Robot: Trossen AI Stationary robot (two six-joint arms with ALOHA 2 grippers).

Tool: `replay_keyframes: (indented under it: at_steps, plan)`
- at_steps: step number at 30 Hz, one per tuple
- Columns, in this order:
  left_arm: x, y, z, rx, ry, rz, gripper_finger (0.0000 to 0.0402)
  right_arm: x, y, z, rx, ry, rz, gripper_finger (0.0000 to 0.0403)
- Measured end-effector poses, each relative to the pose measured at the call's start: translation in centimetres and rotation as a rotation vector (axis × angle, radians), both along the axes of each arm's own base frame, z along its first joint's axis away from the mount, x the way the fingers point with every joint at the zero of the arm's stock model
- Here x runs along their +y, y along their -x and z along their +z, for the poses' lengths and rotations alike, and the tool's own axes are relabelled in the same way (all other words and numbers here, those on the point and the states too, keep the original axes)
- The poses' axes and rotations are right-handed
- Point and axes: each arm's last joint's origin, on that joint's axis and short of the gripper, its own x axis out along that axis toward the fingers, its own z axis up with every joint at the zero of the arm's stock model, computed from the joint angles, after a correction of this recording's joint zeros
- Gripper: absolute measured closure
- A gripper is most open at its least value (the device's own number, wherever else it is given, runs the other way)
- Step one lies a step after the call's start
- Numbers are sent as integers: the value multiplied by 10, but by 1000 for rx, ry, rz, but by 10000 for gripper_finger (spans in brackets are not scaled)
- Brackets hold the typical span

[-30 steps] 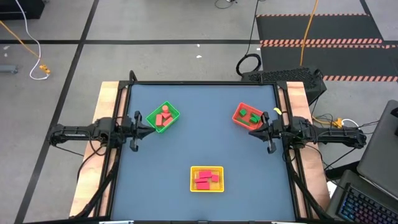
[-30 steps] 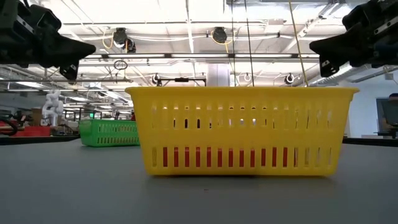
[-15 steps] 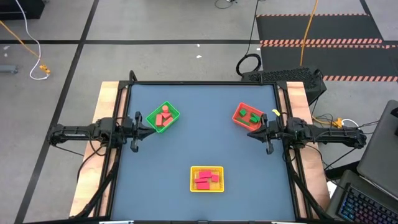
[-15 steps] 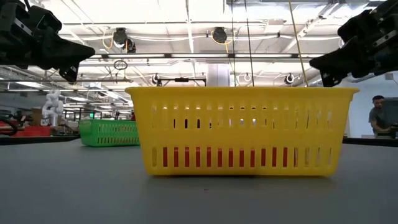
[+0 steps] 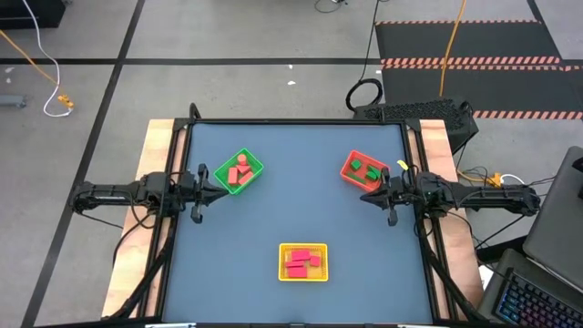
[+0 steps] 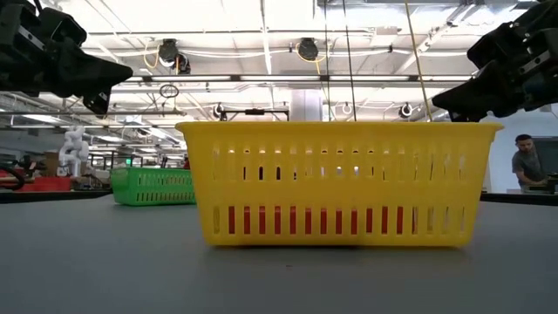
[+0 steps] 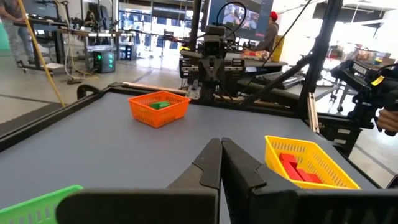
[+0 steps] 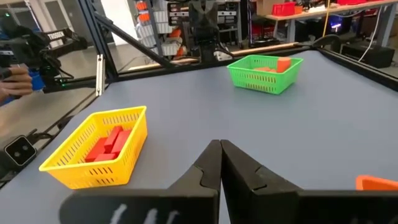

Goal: Sort & place blocks by color
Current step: Return to Home Position

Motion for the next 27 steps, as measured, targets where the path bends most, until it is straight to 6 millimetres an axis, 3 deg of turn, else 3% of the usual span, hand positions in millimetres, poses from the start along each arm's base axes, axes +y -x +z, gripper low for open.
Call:
replay_keyframes:
  at_steps: [27]
  plan:
    - [0, 0, 0, 1, -98, 1, 396, 0, 0, 0, 3, -48, -5, 403]
